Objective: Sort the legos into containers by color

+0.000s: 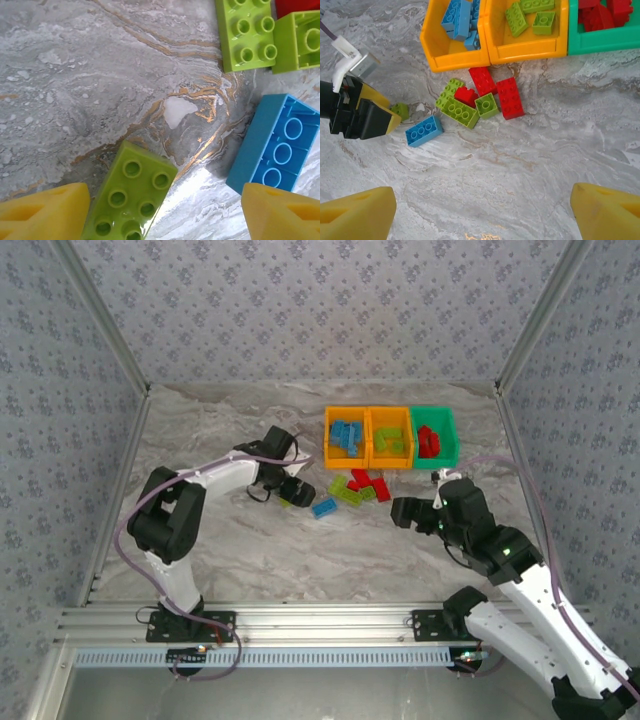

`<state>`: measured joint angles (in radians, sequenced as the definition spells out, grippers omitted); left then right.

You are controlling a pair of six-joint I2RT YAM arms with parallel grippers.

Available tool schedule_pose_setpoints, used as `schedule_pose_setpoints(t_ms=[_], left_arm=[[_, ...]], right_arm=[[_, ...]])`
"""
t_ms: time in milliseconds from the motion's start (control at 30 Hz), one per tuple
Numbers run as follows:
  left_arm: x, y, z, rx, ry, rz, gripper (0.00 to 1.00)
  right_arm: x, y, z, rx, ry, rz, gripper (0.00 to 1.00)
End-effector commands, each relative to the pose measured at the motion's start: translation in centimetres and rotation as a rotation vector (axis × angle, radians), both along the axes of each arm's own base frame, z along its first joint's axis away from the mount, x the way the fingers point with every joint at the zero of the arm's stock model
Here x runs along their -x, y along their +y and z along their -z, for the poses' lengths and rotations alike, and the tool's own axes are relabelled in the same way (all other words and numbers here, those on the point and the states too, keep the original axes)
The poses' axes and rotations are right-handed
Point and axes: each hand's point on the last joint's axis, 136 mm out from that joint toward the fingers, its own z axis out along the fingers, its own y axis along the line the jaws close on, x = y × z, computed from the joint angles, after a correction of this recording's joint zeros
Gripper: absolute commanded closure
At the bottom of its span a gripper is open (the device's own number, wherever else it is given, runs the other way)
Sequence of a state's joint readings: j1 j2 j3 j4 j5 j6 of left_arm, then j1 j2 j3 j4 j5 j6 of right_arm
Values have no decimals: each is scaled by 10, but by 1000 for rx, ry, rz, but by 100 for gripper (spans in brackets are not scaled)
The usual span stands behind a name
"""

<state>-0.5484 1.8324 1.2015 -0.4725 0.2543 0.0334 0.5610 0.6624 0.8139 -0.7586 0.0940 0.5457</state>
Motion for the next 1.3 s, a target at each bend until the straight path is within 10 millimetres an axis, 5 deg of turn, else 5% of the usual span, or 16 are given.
schedule_pose_setpoints(t_ms=[0,167,433,567,733,800,1000,1267], left_arm=[[7,12,10,-79,6,25,23],[10,26,32,-221,32,62,30],[0,22,26,-229,-19,44,65],[2,-31,-31,18,-95,83,72],[-10,-131,-131,260,-309,175,74],[-25,-162,-146,277,-371,195,75],[-90,-220,-147,287,-470,143,79],[-141,-253,-121,231,-525,115,72]], right_arm=[[3,-5,5,0,11,35,7],[-1,-1,-1,-24,-15,36,7],[-2,2,-6,-46,-20,39,6],[0,11,-12,-75,-29,-4,6],[-5,11,-22,-93,-66,13,5],[-7,10,-22,-95,-73,21,5],[0,7,-21,-86,-50,21,5],[13,-6,-12,-96,-29,68,5]])
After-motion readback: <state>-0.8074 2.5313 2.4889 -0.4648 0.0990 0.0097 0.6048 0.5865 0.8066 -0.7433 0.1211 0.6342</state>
